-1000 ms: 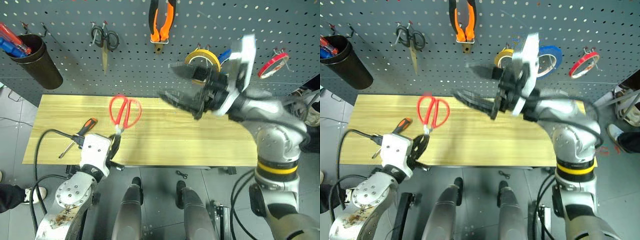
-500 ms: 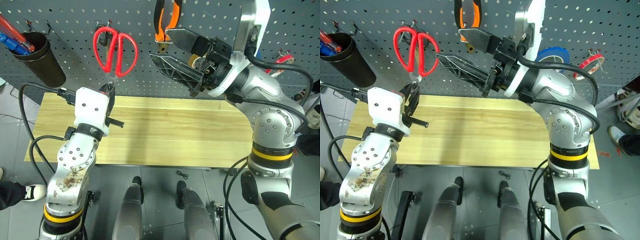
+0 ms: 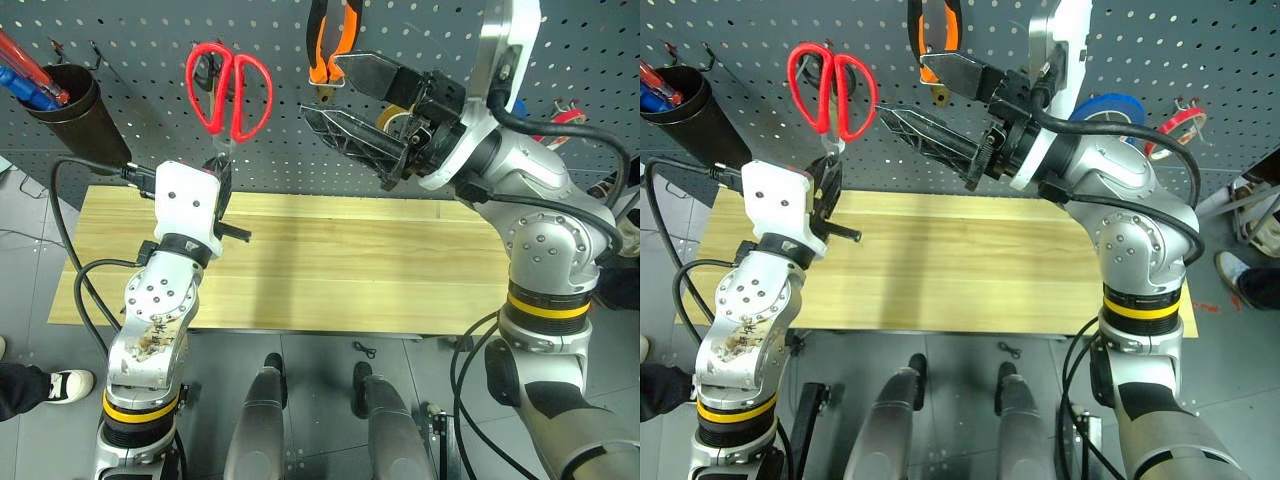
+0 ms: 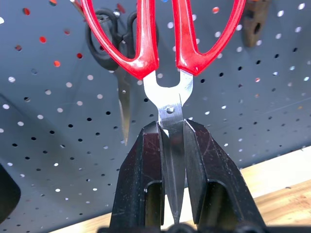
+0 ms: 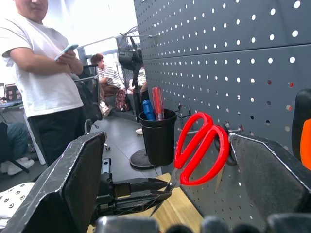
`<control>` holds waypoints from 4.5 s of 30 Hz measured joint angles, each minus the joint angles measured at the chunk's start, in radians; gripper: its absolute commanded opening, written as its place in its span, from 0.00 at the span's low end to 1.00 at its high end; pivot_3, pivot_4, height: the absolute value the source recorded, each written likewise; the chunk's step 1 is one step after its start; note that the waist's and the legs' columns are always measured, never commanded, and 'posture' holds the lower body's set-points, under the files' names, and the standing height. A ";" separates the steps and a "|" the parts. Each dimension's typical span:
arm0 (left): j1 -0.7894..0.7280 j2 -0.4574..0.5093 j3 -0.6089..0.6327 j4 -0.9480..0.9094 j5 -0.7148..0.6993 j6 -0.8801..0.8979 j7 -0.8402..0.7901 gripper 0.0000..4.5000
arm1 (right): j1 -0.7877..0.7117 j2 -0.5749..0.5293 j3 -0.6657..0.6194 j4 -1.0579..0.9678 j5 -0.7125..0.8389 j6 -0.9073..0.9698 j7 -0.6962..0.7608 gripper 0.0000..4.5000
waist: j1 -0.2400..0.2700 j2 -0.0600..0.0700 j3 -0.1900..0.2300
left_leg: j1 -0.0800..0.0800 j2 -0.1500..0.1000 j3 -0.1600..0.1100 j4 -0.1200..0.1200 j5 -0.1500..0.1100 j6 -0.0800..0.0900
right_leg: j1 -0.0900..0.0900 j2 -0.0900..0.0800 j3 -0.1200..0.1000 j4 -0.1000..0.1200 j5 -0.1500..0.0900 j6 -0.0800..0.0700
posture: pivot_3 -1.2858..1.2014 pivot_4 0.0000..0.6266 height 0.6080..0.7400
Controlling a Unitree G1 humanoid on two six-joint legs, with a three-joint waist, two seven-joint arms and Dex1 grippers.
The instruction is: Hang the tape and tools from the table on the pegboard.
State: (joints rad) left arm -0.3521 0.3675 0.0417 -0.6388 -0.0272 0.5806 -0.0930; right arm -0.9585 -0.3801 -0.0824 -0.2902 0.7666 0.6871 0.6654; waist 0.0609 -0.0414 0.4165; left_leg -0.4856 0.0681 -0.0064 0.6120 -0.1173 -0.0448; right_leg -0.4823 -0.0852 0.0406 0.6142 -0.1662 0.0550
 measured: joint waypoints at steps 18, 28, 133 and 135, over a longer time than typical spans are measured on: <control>-0.008 -0.061 0.028 -0.059 0.077 0.079 0.055 0.03 | 0.021 -0.008 0.021 -0.016 0.000 0.000 -0.035 1.00 | 0.002 -0.004 -0.007 | 0.000 0.000 -0.001 0.007 0.001 0.000 | 0.000 0.000 0.000 0.009 0.000 0.000 | 0.58 0.53 1.00; -0.037 -0.095 0.043 0.041 0.036 0.112 0.020 0.26 | 0.021 -0.026 0.024 -0.034 0.001 0.002 -0.044 1.00 | 0.001 -0.005 -0.009 | 0.000 0.000 -0.001 0.014 0.002 0.000 | 0.000 0.000 0.000 0.014 0.001 0.001 | 0.58 0.54 1.00; -0.782 0.219 0.272 0.989 -0.078 -0.424 0.045 1.00 | -0.149 0.108 -0.005 0.217 -0.076 -0.061 -0.034 1.00 | 0.086 -0.011 -0.023 | -0.008 0.003 -0.006 -0.002 0.013 -0.014 | -0.010 0.006 -0.004 0.014 0.007 -0.006 | 0.61 0.43 1.00; -0.745 0.220 0.290 0.888 -0.102 -0.353 0.045 1.00 | -0.128 0.089 -0.005 0.207 -0.077 -0.061 -0.020 1.00 | 0.088 -0.013 -0.025 | -0.008 0.003 -0.006 -0.002 0.013 -0.014 | -0.010 0.006 -0.004 0.014 0.007 -0.006 | 0.62 0.43 1.00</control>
State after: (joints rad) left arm -1.0971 0.5872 0.3318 0.2494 -0.1293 0.2276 -0.0480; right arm -1.0868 -0.2910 -0.0869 -0.0836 0.6900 0.6263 0.6458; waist 0.1489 -0.0540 0.3914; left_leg -0.4933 0.0714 -0.0127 0.6100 -0.1042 -0.0592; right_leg -0.4923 -0.0794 0.0362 0.6284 -0.1594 0.0491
